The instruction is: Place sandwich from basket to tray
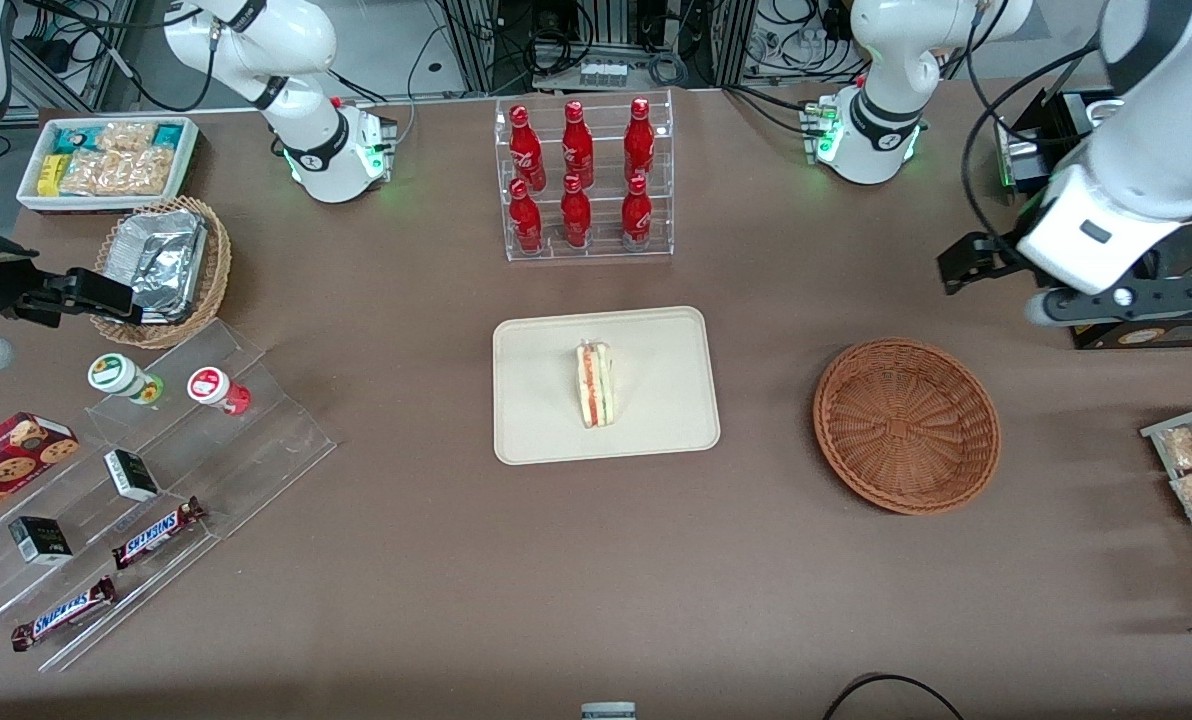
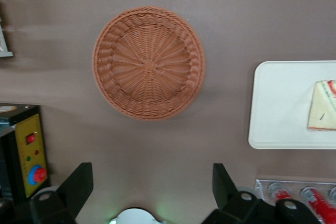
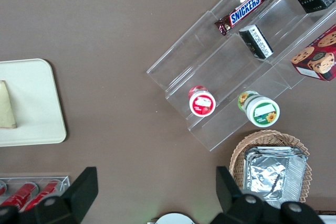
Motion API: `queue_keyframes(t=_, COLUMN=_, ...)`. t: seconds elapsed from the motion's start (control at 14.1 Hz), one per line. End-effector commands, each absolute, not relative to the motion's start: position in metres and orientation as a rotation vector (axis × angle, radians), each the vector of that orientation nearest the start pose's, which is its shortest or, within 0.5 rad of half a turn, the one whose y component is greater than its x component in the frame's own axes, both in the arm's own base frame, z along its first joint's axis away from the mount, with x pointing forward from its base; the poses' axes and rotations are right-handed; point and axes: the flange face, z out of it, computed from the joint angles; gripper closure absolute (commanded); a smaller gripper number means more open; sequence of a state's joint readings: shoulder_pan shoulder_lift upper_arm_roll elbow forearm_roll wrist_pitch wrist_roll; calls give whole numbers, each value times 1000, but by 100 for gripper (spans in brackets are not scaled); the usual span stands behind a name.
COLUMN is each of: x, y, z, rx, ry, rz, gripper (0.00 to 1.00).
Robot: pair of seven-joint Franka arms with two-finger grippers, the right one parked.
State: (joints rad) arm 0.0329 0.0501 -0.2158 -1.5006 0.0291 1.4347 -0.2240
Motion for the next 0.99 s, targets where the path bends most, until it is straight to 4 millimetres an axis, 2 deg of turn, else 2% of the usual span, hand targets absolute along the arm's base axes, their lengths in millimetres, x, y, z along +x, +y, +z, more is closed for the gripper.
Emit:
queue_keyframes(t=0.0, x=536, y=-67, z=626, rx=-3112, ry=-6, rz=186, gripper=0)
queue_keyframes(t=0.21, x=530, y=-58, z=637, rx=-3129, ry=12, rz=158, gripper=0)
queue_keyframes(t=0.5, x=520, y=-54, z=640, rx=-3124, ry=4, rz=130, gripper=0)
queue_keyframes(t=0.78, x=528, y=-37, z=647, rx=-3124, ry=-52, rz=70, gripper=0)
queue_keyframes(t=0.92, x=533, y=-36, z=649, rx=-3127, ry=-66, rz=63, gripper=0)
